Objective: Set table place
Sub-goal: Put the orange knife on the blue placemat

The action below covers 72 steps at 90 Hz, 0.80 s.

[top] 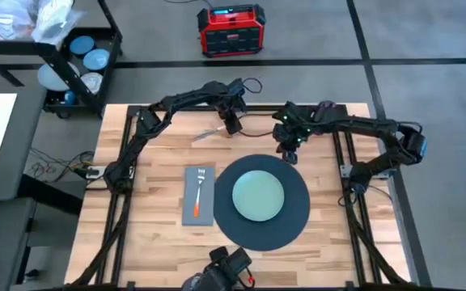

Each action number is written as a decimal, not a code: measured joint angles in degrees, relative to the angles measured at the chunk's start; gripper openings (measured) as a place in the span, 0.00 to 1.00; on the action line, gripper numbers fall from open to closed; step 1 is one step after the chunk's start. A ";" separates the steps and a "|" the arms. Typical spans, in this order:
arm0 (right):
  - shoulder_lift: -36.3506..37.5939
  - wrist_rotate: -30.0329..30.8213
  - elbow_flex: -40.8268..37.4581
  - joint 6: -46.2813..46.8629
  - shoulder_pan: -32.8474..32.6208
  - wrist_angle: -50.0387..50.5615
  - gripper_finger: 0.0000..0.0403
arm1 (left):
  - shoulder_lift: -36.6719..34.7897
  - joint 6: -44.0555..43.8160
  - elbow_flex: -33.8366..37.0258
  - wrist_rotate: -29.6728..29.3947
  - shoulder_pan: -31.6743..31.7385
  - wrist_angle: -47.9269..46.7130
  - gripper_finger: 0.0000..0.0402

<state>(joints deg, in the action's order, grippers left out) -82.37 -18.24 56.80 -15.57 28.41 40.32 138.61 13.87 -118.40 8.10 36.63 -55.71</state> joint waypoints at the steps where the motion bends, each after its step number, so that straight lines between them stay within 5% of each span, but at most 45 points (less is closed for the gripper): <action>1: 0.00 0.00 0.00 -0.02 -0.12 0.00 0.05 | 0.00 -0.01 0.01 0.13 0.01 -0.07 0.10; 43: 0.00 -3.10 0.02 -1.92 -2.19 1.53 0.05 | -0.02 6.13 0.03 -3.91 -0.84 -5.48 0.10; 72: 0.00 -3.13 0.02 -2.53 -2.17 1.84 0.05 | 0.12 11.98 -0.49 -1.00 -1.42 -11.37 0.10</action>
<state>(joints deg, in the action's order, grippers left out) -82.37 -21.37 56.82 -18.10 26.24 42.16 138.73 25.85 -118.88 7.09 35.21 -67.08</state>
